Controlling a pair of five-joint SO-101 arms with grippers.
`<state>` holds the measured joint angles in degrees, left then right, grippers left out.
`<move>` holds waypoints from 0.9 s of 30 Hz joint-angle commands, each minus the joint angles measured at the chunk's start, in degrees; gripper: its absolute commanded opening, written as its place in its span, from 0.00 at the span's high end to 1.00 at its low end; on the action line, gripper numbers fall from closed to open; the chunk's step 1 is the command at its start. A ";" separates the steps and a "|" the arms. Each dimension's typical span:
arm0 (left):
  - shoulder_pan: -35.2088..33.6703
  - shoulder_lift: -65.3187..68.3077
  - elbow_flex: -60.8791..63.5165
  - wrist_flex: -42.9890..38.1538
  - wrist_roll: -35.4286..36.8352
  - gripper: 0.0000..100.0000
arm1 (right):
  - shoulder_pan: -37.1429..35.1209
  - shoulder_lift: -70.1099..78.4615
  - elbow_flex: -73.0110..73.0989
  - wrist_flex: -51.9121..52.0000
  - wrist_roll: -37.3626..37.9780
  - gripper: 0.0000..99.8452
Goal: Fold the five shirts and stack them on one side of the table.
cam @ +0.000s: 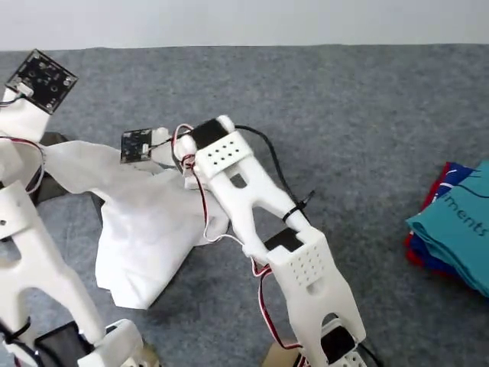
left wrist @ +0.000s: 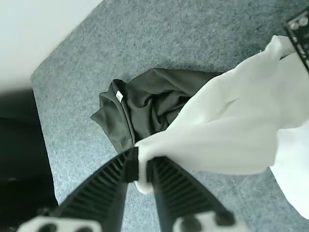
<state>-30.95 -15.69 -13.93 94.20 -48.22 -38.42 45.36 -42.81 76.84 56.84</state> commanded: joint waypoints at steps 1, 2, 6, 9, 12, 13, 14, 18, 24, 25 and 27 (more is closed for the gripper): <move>-1.58 0.00 0.04 -1.23 -0.26 1.00 | -1.54 0.75 -2.02 -2.77 1.76 0.77; -2.02 0.00 0.04 -1.23 -0.26 1.00 | -1.98 1.36 -2.02 -3.21 2.20 0.77; -3.34 0.00 0.04 -1.23 -0.26 1.00 | -3.65 3.21 -2.02 -3.56 3.78 0.77; -3.52 0.00 0.04 -1.23 -0.26 1.00 | -4.53 4.18 -2.02 -4.26 4.57 0.78; -3.52 0.00 0.04 -1.23 -0.26 1.00 | -4.70 5.58 -2.02 -6.20 5.45 0.78; -3.52 0.00 0.04 -1.23 -0.26 1.00 | -4.70 5.93 -2.02 -6.46 6.42 0.79; -3.52 0.00 0.04 -1.23 -0.26 1.00 | -4.70 6.02 -2.02 -6.37 7.65 0.81; -3.52 0.00 0.04 -1.23 -0.26 1.00 | -4.00 5.14 -2.11 -4.79 10.20 0.98; -3.43 0.00 0.04 -1.49 -0.26 1.00 | -1.19 0.13 -2.11 0.31 10.46 0.99; -3.34 0.00 0.04 -1.49 -0.26 1.00 | -0.40 -1.10 -2.11 1.27 10.46 0.99; -3.34 -0.26 0.04 -1.49 -0.26 1.00 | 0.75 -3.47 -2.11 2.95 10.46 0.99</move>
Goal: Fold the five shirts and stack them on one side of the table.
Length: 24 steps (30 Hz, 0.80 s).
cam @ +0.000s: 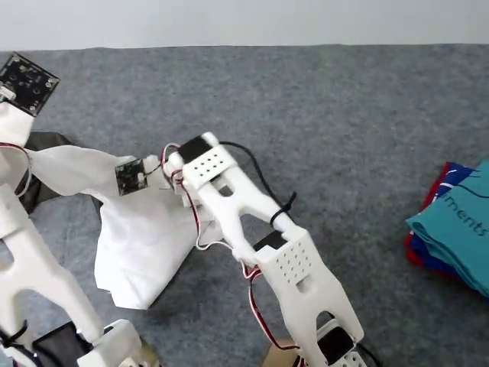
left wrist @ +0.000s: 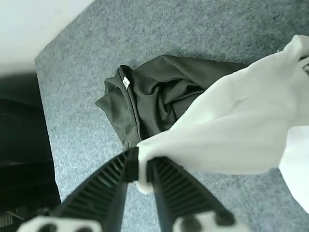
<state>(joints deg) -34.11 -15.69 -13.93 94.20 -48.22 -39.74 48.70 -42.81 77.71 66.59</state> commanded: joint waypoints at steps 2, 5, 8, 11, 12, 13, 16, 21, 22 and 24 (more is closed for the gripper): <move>-0.09 -0.35 -0.04 -1.49 -0.26 1.00 | 3.56 -9.36 -2.11 3.74 0.70 0.99; -0.09 -0.44 -0.40 -1.49 -0.26 1.00 | 5.41 -12.88 -2.11 6.02 0.70 0.99; -0.09 -0.44 -2.33 -1.14 -0.18 1.00 | 7.34 -16.48 -2.11 8.31 0.62 0.99; 0.97 -0.44 -6.02 -1.14 0.44 1.00 | 9.63 -20.70 -2.11 10.59 0.53 0.99; 1.76 -0.44 -7.43 -1.14 1.76 1.00 | 10.42 -22.37 -2.11 11.38 0.53 0.99; 2.81 -0.44 -9.27 -1.14 3.43 1.00 | 11.21 -24.13 -2.11 12.00 0.53 0.99; 6.68 -0.44 -15.60 -1.14 7.30 1.00 | 13.93 -29.67 -2.11 13.05 -0.35 0.99; 15.65 -0.44 -26.24 -1.58 15.56 1.00 | 17.71 -39.69 -2.11 12.97 -2.73 0.99; 17.49 -0.44 -28.53 -1.58 16.35 1.00 | 18.42 -41.80 -2.11 12.97 -3.78 0.99; 21.27 -0.44 -32.66 -2.11 17.23 1.00 | 20.09 -45.93 -2.11 12.97 -6.42 0.99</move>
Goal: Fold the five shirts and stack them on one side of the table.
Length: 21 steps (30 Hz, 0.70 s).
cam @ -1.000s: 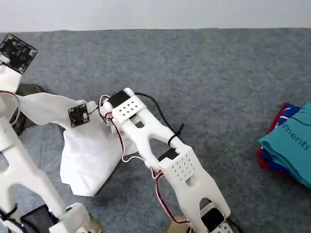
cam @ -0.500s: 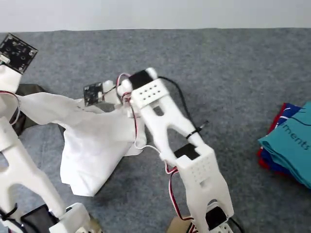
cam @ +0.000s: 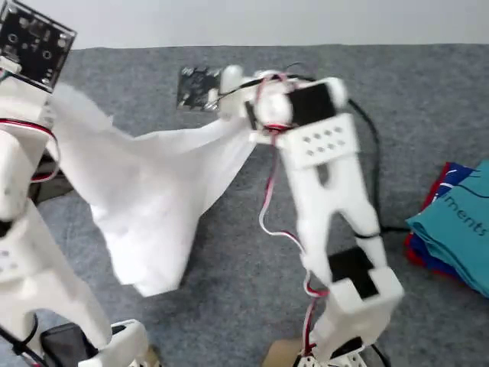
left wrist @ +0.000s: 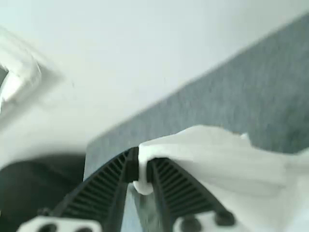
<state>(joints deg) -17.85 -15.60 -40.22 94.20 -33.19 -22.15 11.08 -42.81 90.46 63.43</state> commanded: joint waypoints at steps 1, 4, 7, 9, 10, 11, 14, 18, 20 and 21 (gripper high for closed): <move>6.59 -0.53 -8.22 -2.81 2.64 1.00 | 3.47 -10.42 -2.11 0.22 -4.40 0.99; 9.49 -0.53 -12.70 -6.24 2.90 1.00 | 6.46 -16.66 -2.11 -0.04 -7.03 0.99; 9.76 -0.53 -15.96 -10.11 2.99 1.00 | 9.27 -22.37 -2.11 -0.31 -8.44 0.99; 9.85 -0.53 -18.77 -11.87 2.99 1.00 | 11.12 -26.07 -2.11 -0.40 -8.44 0.99; 9.93 -0.53 -20.70 -12.22 2.99 1.00 | 12.18 -27.91 -2.11 -0.40 -8.44 0.99; 10.02 -0.53 -22.55 -12.57 2.99 1.00 | 13.32 -29.67 -2.11 -0.40 -8.44 0.99; 11.08 -0.53 -26.95 -12.57 2.81 1.00 | 16.84 -34.59 -2.11 0.04 -8.26 0.99; 13.63 -0.53 -31.96 -12.31 2.81 1.00 | 20.00 -40.31 -2.11 0.22 -8.18 0.99; 14.42 -0.53 -34.68 -12.22 2.81 1.00 | 21.32 -42.86 -2.11 0.31 -8.09 0.99; 14.68 -0.53 -35.65 -12.22 2.73 1.00 | 22.11 -44.00 -2.11 0.31 -8.09 0.99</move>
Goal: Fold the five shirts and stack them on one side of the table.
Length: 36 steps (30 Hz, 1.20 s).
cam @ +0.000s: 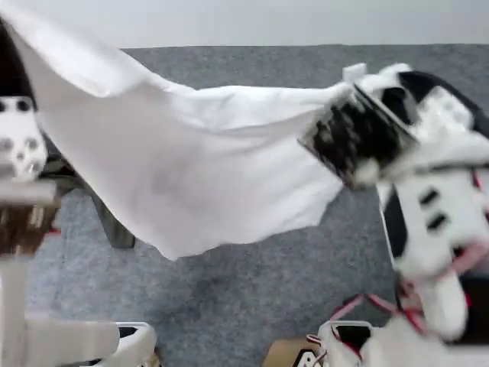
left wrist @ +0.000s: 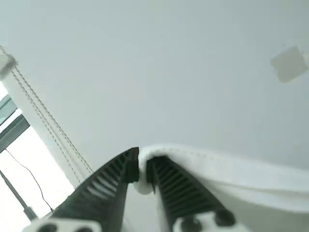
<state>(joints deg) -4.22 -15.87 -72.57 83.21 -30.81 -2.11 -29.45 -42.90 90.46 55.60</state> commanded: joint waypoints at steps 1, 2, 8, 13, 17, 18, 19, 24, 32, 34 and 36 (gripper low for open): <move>1.14 -0.26 -4.09 -1.23 0.35 1.00 | 2.95 -4.62 -2.02 0.31 -0.26 0.99; 1.05 -0.26 -4.70 -1.14 0.35 1.00 | 3.91 -5.67 -2.02 0.31 -0.09 0.99; 0.70 -0.26 -6.99 -1.05 0.35 1.00 | 8.31 -10.59 -2.02 0.31 4.66 0.99; 0.70 -0.26 -7.08 -0.09 0.35 1.00 | 10.07 -12.97 -2.02 0.13 6.07 0.99; 0.70 -0.35 -7.16 4.92 0.35 1.00 | 11.47 -14.11 -2.02 -0.13 6.07 0.99; 0.70 -0.35 -7.16 6.24 0.35 1.00 | 11.82 -14.37 -2.02 -0.31 6.07 0.99; 0.70 -0.35 -7.16 7.47 0.35 1.00 | 12.18 -14.64 -2.02 -0.40 6.15 0.99; 0.70 -0.35 -7.16 14.42 0.35 1.00 | 13.32 -14.73 -2.02 -1.10 7.65 0.99; 0.70 -0.35 -7.08 17.32 0.62 1.00 | 13.32 -13.49 -1.67 -5.85 8.09 0.99; 0.70 -1.05 -7.08 17.32 0.62 1.00 | 13.32 -13.32 -1.67 -6.02 8.18 0.99; 0.70 -3.34 -6.99 17.23 0.44 1.00 | 13.32 -13.49 -1.67 -6.02 8.18 0.99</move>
<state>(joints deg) -3.60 -16.66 -79.43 99.38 -30.81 10.81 -44.31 -42.99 85.71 63.16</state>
